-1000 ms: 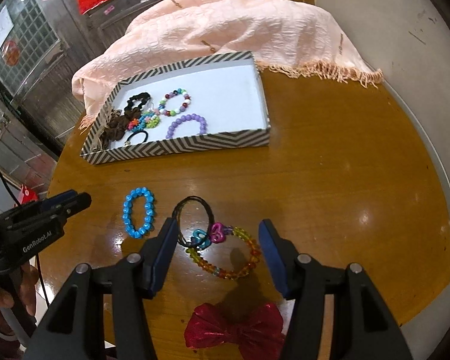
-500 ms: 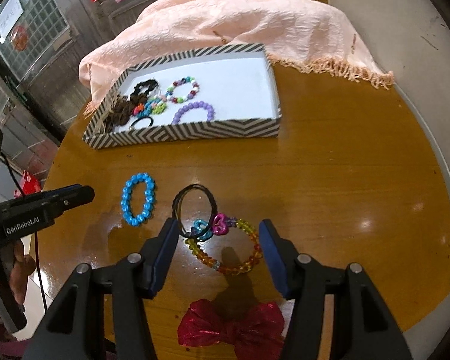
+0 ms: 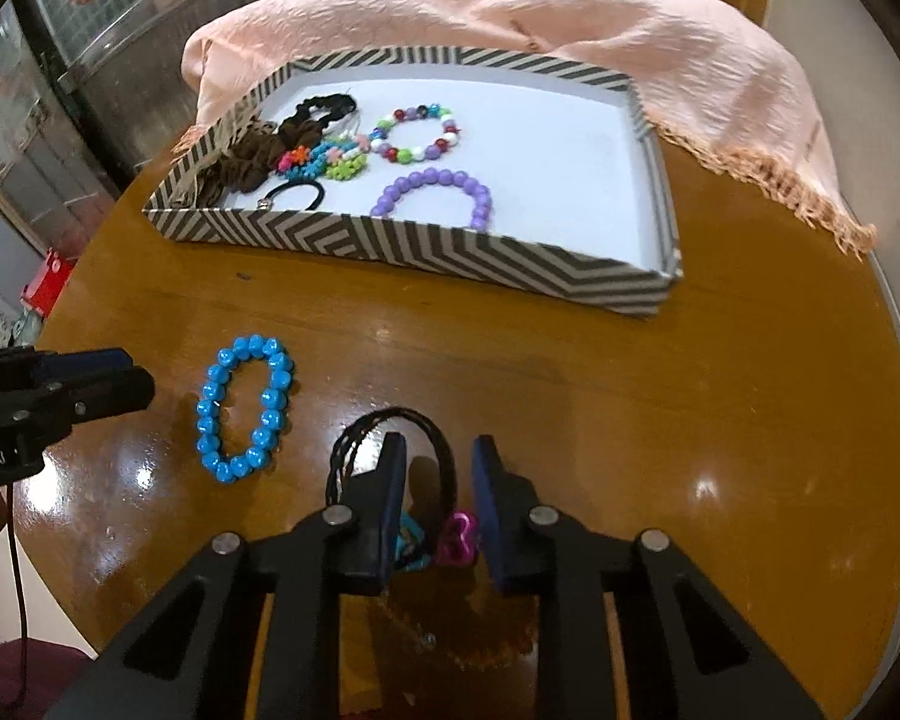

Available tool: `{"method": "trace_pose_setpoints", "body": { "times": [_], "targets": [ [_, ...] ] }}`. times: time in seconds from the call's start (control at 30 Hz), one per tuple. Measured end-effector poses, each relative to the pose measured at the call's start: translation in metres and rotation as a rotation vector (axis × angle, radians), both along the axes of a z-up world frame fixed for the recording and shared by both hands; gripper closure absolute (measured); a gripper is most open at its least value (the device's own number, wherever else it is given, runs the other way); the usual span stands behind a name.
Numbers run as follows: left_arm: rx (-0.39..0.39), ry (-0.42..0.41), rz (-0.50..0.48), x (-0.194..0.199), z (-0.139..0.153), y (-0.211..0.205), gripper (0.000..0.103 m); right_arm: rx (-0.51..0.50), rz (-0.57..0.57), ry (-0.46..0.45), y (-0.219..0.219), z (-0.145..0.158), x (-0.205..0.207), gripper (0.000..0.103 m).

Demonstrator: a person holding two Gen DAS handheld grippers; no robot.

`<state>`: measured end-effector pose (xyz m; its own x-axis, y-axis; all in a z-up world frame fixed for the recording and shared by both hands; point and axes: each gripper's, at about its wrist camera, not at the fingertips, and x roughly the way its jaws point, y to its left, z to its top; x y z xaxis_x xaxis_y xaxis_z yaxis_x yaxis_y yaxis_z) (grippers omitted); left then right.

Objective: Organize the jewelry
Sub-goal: 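Grasp the black hair tie with the right gripper while the left gripper grasps the blue beaded bracelet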

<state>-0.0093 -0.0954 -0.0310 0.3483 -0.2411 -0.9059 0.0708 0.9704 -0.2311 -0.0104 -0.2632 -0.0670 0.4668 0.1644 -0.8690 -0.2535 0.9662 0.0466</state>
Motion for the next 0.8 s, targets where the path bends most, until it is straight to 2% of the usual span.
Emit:
{"method": "trace_pose_setpoints", "body": {
  "times": [0.07, 0.13, 0.17, 0.2, 0.33, 0.43, 0.6, 0.8],
  "targets": [
    [-0.011, 0.005, 0.010, 0.001, -0.002, 0.001, 0.087, -0.015, 0.019, 0.004, 0.004, -0.004, 0.001, 0.080],
    [-0.015, 0.018, 0.010, 0.003, -0.005, 0.000, 0.087, -0.042, 0.028, -0.008, 0.007, -0.007, 0.001, 0.088],
    [-0.018, 0.026, 0.007, 0.004, -0.006, -0.002, 0.087, -0.043, 0.039, -0.008, 0.008, -0.008, 0.000, 0.097],
    [-0.020, 0.030, 0.006, 0.005, -0.007, -0.003, 0.087, -0.035, 0.041, -0.015, 0.008, -0.008, 0.000, 0.099],
    [-0.027, 0.051, -0.008, 0.008, -0.012, -0.010, 0.087, 0.043, 0.024, 0.017, -0.004, -0.001, 0.005, 0.100],
    [-0.028, 0.053, -0.027, 0.009, -0.013, -0.016, 0.087, 0.110, -0.007, -0.026, -0.020, 0.024, 0.004, 0.100],
    [-0.022, 0.073, -0.053, 0.013, -0.019, -0.026, 0.086, 0.178, -0.048, -0.065, -0.039, 0.049, 0.005, 0.101],
    [0.014, 0.074, -0.068, 0.018, -0.024, -0.035, 0.085, 0.185, -0.040, -0.082, -0.038, 0.061, 0.005, 0.101]
  ]
}}
